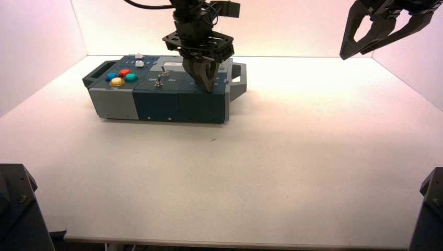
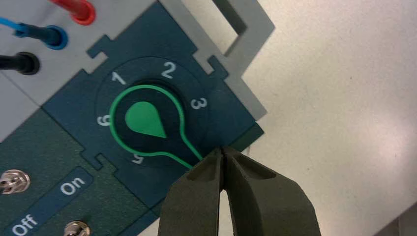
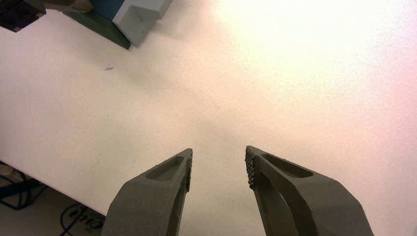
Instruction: Turn the knob to position 5.
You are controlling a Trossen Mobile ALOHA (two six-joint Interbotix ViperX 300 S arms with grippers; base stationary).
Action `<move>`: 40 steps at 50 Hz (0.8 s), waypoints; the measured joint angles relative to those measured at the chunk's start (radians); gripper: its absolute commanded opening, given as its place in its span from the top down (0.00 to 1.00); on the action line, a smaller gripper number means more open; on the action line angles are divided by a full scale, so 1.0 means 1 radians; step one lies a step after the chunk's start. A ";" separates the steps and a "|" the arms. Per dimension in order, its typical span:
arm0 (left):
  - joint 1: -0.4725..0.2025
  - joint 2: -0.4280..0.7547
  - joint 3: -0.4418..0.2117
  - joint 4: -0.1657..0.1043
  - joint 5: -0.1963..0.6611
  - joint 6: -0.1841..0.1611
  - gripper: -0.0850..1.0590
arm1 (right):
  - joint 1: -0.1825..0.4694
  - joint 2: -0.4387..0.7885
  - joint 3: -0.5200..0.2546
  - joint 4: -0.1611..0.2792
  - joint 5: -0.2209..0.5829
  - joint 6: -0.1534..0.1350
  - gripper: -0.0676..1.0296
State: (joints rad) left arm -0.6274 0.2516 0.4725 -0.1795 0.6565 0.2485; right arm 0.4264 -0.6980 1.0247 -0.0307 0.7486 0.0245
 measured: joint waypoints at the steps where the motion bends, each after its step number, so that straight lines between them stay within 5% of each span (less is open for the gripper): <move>1: 0.003 0.000 0.002 0.000 -0.003 0.000 0.95 | 0.000 0.000 0.002 -0.002 0.000 -0.002 0.42; 40: 0.051 -0.028 0.009 0.012 -0.012 0.000 0.95 | 0.000 -0.009 0.000 0.000 0.000 0.000 0.42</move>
State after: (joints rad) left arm -0.5768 0.2240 0.4817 -0.1672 0.6443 0.2485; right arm 0.4264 -0.7072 1.0247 -0.0307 0.7486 0.0245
